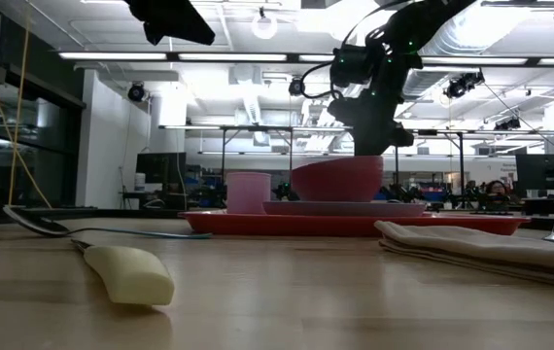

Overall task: Set up tray
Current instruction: Put the pink bowl on top of the purple plate on the red tray

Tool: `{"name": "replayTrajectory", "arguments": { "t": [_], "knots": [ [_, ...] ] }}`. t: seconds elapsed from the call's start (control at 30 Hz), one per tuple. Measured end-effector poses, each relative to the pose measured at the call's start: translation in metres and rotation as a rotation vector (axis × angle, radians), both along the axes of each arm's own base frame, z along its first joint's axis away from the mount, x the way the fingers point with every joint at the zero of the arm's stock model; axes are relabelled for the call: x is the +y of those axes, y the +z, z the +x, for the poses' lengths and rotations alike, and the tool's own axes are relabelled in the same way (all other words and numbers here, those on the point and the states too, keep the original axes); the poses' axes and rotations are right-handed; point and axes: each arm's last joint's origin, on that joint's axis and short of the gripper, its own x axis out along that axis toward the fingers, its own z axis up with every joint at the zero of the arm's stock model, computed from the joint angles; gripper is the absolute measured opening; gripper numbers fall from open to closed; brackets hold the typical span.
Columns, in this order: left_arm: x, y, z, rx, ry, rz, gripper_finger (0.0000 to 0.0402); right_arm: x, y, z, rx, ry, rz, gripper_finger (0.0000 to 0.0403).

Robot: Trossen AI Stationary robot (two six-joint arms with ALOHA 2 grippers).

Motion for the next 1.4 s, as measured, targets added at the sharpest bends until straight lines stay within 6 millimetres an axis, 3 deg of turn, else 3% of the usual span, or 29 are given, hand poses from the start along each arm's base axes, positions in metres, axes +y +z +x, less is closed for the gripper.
{"name": "replayTrajectory", "arguments": {
  "t": [0.2, 0.37, 0.53, 1.4],
  "knots": [
    [0.001, 0.001, 0.001, -0.008, -0.023, -0.008, 0.0085, 0.000, -0.001, 0.000, 0.002, -0.009, -0.013, 0.0000],
    [0.001, 0.001, 0.001, -0.006, -0.025, -0.007, 0.0085, 0.004, -0.019, -0.005, 0.016, -0.023, 0.022, 0.0000],
    [0.001, 0.001, 0.001, -0.002, -0.029, 0.000, 0.0085, 0.005, -0.024, -0.007, 0.023, -0.028, 0.015, 0.0000],
    [0.001, -0.002, 0.000, 0.023, -0.030, 0.002, 0.0085, 0.006, -0.024, -0.006, -0.006, 0.043, 0.054, 0.0001]
  ]
}}
